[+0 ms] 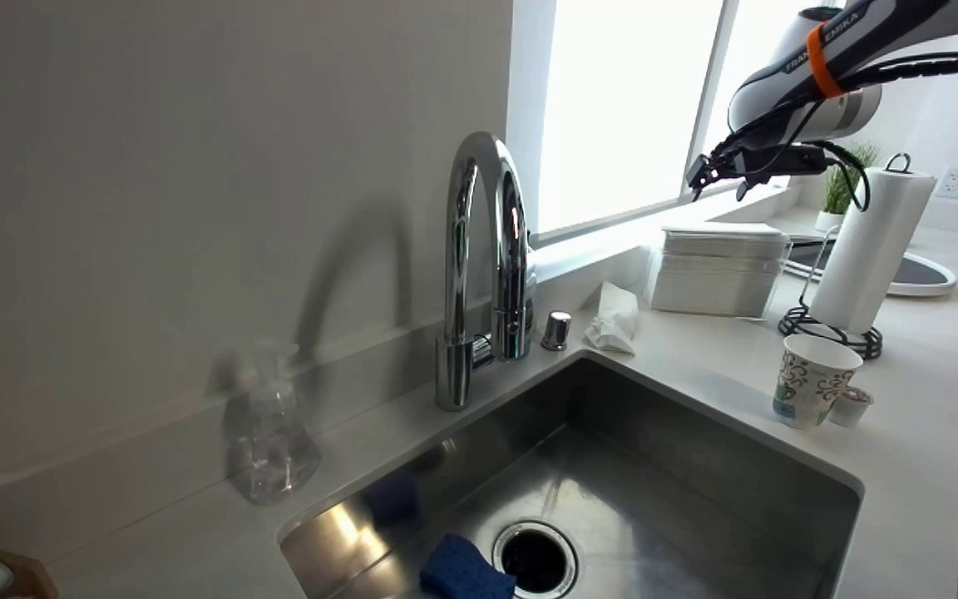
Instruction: Put a paper towel on the countertop
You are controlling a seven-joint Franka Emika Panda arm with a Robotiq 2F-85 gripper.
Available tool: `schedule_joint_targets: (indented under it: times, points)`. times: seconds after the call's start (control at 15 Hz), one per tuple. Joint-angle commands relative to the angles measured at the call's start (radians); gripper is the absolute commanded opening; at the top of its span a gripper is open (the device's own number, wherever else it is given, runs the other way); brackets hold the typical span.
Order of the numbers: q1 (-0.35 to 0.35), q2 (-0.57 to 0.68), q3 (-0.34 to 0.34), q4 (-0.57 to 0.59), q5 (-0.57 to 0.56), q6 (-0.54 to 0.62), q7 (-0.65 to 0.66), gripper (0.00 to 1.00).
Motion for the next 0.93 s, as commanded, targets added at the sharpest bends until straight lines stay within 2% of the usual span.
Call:
schedule_joint_targets:
  times: [0.0, 0.07, 0.13, 0.2, 0.27, 0.33, 0.47, 0.53, 0.87]
  points:
    - [-0.009, 0.081, -0.001, 0.057, 0.014, 0.057, 0.011, 0.95]
    - [-0.008, 0.093, -0.004, 0.062, 0.016, 0.069, 0.016, 0.86]
    - [-0.011, 0.103, -0.002, 0.068, 0.023, 0.079, 0.021, 0.83]
    - [-0.013, 0.112, -0.001, 0.074, 0.027, 0.089, 0.025, 0.85]
    - [-0.017, 0.117, 0.003, 0.076, 0.034, 0.092, 0.028, 0.73]
    - [-0.017, 0.121, 0.001, 0.078, 0.034, 0.095, 0.031, 0.77]
    - [-0.021, 0.128, 0.004, 0.087, 0.042, 0.090, 0.033, 0.70]
    - [-0.021, 0.129, 0.004, 0.087, 0.044, 0.086, 0.035, 0.73]
    - [-0.024, 0.133, 0.004, 0.085, 0.051, 0.080, 0.043, 0.67]
